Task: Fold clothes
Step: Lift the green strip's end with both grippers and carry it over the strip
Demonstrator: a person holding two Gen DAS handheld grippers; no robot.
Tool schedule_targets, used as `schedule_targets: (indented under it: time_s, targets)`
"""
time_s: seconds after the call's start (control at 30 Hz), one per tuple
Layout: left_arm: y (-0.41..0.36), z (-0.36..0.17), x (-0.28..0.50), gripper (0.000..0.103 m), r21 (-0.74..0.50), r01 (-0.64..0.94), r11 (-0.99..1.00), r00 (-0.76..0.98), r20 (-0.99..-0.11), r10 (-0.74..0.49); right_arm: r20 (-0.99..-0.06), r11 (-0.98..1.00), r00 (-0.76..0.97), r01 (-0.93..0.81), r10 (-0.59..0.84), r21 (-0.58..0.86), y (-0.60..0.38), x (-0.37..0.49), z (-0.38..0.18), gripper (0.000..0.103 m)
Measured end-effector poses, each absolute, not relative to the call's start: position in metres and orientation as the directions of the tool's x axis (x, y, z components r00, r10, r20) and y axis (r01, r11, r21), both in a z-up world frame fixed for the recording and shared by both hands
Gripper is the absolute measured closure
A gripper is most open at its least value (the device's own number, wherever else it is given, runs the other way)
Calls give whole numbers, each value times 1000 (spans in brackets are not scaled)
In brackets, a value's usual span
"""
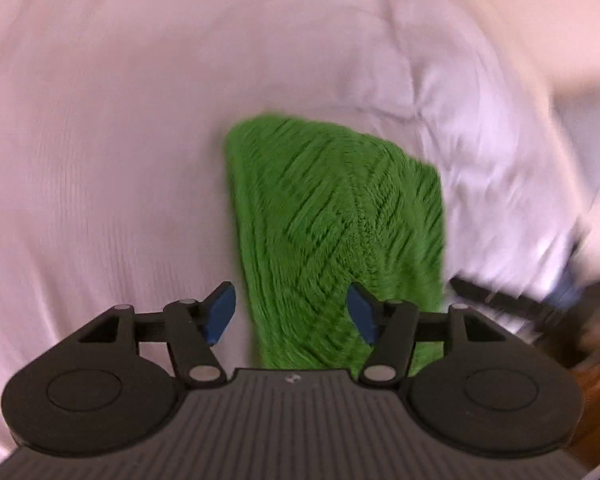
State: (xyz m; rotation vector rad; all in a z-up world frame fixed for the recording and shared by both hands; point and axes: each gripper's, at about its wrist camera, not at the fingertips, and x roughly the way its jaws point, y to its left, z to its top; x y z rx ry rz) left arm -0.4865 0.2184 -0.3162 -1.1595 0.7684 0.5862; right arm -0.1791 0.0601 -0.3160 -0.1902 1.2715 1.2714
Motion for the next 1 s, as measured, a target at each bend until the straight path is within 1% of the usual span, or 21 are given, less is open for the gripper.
schedule_targets:
  time_s: [0.1, 0.2, 0.37, 0.4, 0.43, 0.47, 0.53, 0.57, 0.6, 0.63, 0.7, 0.77, 0.87, 0.93, 1.0]
  targets:
    - [223, -346, -498, 42, -672, -725, 150, 676, -736, -30, -719, 432, -310, -630, 622, 645, 49, -157, -342, 25]
    - [224, -370, -499, 42, -753, -657, 29, 751, -658, -60, -673, 431, -384, -546, 632, 718, 49, -147, -367, 24]
    - [229, -391, -487, 42, -782, -622, -27, 782, -620, -61, -567, 402, -485, -407, 666, 820, 54, -132, -399, 23]
    - [230, -394, -484, 44, -786, -617, -33, 786, -615, -60, -545, 389, -504, -388, 669, 836, 56, -130, -403, 24]
    - [231, -397, -481, 44, -784, -619, -34, 785, -617, -61, -528, 374, -524, -376, 669, 848, 58, -129, -405, 27]
    - [233, -399, -478, 46, -782, -623, -32, 782, -620, -62, -521, 366, -536, -375, 664, 852, 62, -129, -408, 35]
    - [235, -402, -473, 50, -773, -634, -19, 772, -632, -62, -522, 369, -552, -372, 650, 852, 70, -131, -412, 36]
    - [236, -402, -469, 54, -765, -644, -11, 764, -642, -61, -532, 370, -555, -384, 639, 846, 75, -133, -414, 40]
    - [236, -401, -465, 61, -755, -656, 3, 753, -655, -57, -542, 372, -558, -397, 628, 839, 80, -136, -415, 42]
    - [236, -397, -462, 63, -740, -672, 23, 738, -673, -50, -559, 373, -558, -420, 613, 827, 85, -139, -413, 43]
    - [233, -384, -457, 70, -705, -705, 77, 705, -708, -33, -593, 376, -553, -464, 585, 802, 95, -146, -408, 56]
    - [230, -366, -453, 72, -668, -733, 127, 672, -740, -16, -629, 387, -539, -502, 560, 774, 100, -152, -399, 64]
    - [223, -332, -452, 74, -622, -759, 191, 637, -771, 20, -672, 402, -508, -545, 539, 735, 102, -159, -375, 70]
    - [219, -310, -454, 74, -594, -773, 224, 617, -786, 46, -674, 396, -499, -556, 544, 731, 100, -164, -355, 71]
    - [217, -285, -467, 74, -594, -776, 212, 618, -783, 71, -652, 382, -512, -540, 559, 751, 100, -170, -337, 71]
